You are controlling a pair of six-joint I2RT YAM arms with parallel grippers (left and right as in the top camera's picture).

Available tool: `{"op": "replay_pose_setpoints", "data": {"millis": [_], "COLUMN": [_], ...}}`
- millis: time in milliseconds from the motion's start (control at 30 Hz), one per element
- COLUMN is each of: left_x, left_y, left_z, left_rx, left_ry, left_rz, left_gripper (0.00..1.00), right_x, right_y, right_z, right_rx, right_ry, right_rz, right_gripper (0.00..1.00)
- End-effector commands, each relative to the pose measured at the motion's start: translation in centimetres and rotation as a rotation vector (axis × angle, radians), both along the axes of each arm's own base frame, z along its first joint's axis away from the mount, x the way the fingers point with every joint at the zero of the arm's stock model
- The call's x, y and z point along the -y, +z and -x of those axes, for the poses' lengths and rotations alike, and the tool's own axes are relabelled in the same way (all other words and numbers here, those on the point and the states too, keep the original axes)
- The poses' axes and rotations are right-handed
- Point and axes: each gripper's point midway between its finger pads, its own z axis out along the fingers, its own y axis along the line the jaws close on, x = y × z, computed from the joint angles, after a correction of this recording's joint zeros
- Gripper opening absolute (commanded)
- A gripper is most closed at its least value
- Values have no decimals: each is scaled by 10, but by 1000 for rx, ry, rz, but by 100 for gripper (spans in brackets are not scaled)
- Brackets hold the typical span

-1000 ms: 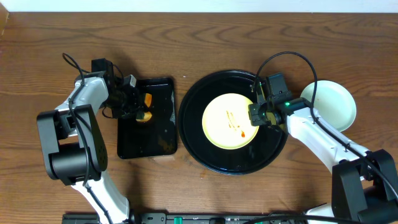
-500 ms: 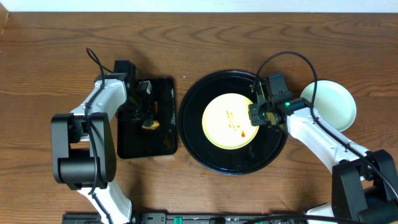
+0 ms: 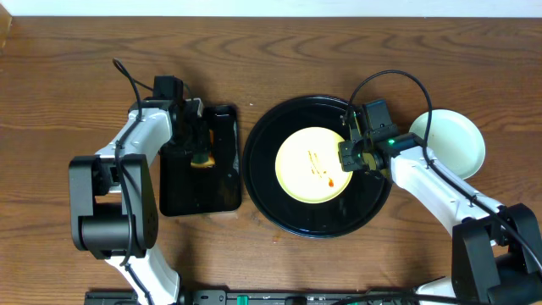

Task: Clean dirty plates on tray and stack at the side
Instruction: 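Dip the sponge into the water in the small black tray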

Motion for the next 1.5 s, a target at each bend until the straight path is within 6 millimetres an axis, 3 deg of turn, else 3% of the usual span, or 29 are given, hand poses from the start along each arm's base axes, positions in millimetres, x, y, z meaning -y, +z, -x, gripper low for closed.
{"op": "replay_pose_setpoints", "data": {"millis": [0,67,133,167,500,567,767,867,1367,1467], "left_x": [-4,-4,-4,-4,5,6,6,6,5,5], "left_y": [4,4,4,4,9,19,50,50,17,10], "left_z": [-4,-6,-5,-4,18,21,16,15,30,32], "left_rx": [32,38,37,33,-42,-32,52,56,-52,-74], "left_ry": [5,5,5,5,-34,-35,-34,-34,-30,-26], "left_rz": [-14,-14,-13,-13,-11,-11,-13,-13,-14,-13], "left_gripper": [45,43,25,9,7,14,60,69,70,64], "right_x": [4,4,4,4,4,4,4,4,4,4], "right_y": [-2,-2,-2,-2,-2,-2,-2,-2,-2,-2], "right_z": [-2,-2,-2,-2,-2,-2,-2,-2,-2,-2], "right_rx": [3,3,3,3,2,2,2,2,2,2], "right_ry": [-1,-1,-1,-1,2,2,1,2,2,2], "right_rz": [20,20,20,20,23,22,22,22,22,22], "right_gripper": [3,3,3,3,3,3,3,3,3,3]}}
